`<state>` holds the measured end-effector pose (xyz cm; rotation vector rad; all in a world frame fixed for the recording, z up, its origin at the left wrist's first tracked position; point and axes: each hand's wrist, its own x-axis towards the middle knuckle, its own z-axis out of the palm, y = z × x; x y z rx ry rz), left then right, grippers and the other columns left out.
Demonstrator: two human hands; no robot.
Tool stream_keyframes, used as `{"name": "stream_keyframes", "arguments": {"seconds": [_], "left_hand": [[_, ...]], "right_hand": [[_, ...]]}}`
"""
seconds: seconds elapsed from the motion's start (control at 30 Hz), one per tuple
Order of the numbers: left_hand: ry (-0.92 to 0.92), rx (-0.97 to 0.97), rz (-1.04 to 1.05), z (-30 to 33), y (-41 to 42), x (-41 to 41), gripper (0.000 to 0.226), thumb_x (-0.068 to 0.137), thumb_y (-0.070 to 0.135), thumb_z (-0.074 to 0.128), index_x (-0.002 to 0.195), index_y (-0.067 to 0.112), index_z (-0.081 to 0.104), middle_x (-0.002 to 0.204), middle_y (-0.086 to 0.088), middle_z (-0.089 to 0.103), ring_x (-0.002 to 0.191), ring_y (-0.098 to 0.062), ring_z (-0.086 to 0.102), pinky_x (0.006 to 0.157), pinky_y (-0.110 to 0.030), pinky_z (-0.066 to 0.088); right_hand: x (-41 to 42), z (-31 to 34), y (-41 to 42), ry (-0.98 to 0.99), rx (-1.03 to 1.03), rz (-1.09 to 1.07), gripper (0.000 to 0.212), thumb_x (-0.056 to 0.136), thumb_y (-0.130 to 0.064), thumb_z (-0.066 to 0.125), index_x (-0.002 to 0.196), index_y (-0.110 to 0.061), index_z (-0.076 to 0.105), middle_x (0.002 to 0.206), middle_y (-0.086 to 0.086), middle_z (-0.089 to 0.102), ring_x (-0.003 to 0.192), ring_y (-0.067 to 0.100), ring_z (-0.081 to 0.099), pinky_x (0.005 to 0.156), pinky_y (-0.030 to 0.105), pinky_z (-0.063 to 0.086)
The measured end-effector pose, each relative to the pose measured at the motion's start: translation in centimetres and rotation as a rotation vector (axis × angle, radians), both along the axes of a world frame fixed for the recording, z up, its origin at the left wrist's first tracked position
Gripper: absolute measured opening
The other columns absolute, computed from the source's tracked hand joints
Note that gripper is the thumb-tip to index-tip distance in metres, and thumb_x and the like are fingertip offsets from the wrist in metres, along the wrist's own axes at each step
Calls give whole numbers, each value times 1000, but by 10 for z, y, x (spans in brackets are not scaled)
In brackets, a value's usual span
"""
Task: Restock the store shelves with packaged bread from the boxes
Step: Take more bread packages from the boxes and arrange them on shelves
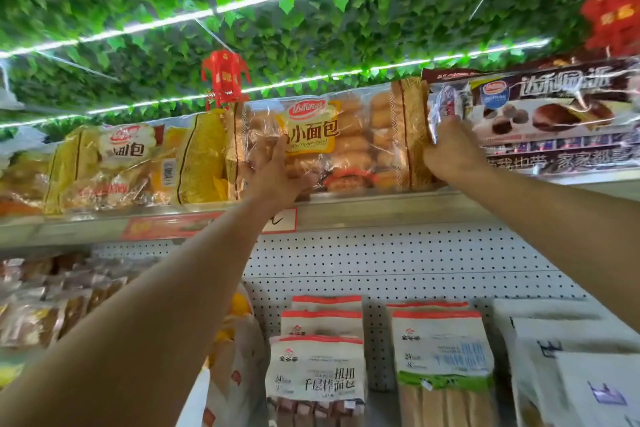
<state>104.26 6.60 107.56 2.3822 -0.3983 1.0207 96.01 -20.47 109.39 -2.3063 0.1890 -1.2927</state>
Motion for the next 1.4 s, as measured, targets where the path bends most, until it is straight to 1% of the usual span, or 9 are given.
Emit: {"name": "stream_keyframes", "arguments": {"seconds": [0.1, 0.23, 0.5, 0.63, 0.87, 1.0, 1.17, 1.3, 1.4], "left_hand": [[-27, 21, -8, -1, 2, 1, 97, 84, 59, 65, 158, 28, 9, 164, 1, 0, 150, -35, 6, 122, -52, 5], [-22, 39, -25, 0, 10, 2, 98, 85, 58, 65, 158, 31, 5, 165, 0, -7, 152, -32, 3, 122, -46, 2], [18, 9, -50, -2, 17, -28, 87, 92, 47, 63, 158, 28, 9, 166, -6, 0, 153, -27, 0, 124, -44, 2], [-22, -178, -155, -10, 29, -46, 45, 94, 30, 64, 136, 29, 47, 160, -5, 23, 149, -25, 19, 121, -37, 20], [-103, -58, -138, -42, 109, -47, 57, 96, 34, 60, 148, 20, 40, 157, -7, 31, 144, -27, 28, 117, -43, 29], [-58, -21, -71, -47, 183, -36, 63, 98, 38, 57, 154, 23, 31, 163, -2, 21, 150, -24, 15, 121, -44, 19], [-82, -103, -65, -34, 272, -9, 59, 97, 31, 58, 151, 23, 36, 155, -6, 35, 141, -29, 34, 117, -50, 29], [-40, -125, -60, -30, 332, 27, 59, 98, 33, 56, 152, 34, 32, 161, -3, 24, 145, -31, 30, 116, -52, 31], [43, -144, -88, -27, 356, 51, 63, 99, 38, 54, 151, 48, 21, 162, -4, 17, 146, -33, 25, 116, -53, 30]], "right_hand": [[-6, -13, 14, -19, -342, 252, 73, 93, -45, 58, 151, -41, 14, 161, -1, -2, 147, 35, 5, 109, 54, 26], [9, -9, 16, 200, -517, 170, 90, 87, -58, 60, 148, -55, -6, 157, -13, -30, 146, 34, -21, 113, 67, 17], [0, -18, 32, 53, -517, 44, 65, 90, -72, 31, 149, -47, 20, 162, -1, -2, 148, 33, -3, 111, 70, 15], [-6, -23, 64, -153, -630, 78, 55, 93, -54, 38, 141, -28, 43, 154, 7, 22, 144, 32, 14, 111, 64, 22], [-9, -35, 149, -209, -718, 257, 38, 97, -34, 48, 131, -20, 56, 141, 6, 47, 129, 27, 37, 98, 50, 39], [-3, -40, 216, -136, -725, 297, 32, 98, -22, 48, 129, -22, 59, 131, 2, 54, 116, 26, 52, 85, 38, 44], [20, -26, 291, 30, -578, 258, 41, 95, -2, 46, 128, -21, 61, 127, 5, 59, 106, 28, 59, 79, 41, 51], [49, -16, 333, 139, -480, 101, 32, 92, 0, 50, 119, -12, 61, 101, 8, 62, 81, 26, 55, 61, 31, 37], [67, -11, 352, 215, -333, 2, 34, 92, -1, 52, 123, -14, 56, 113, 9, 62, 95, 28, 59, 68, 32, 33]]}}
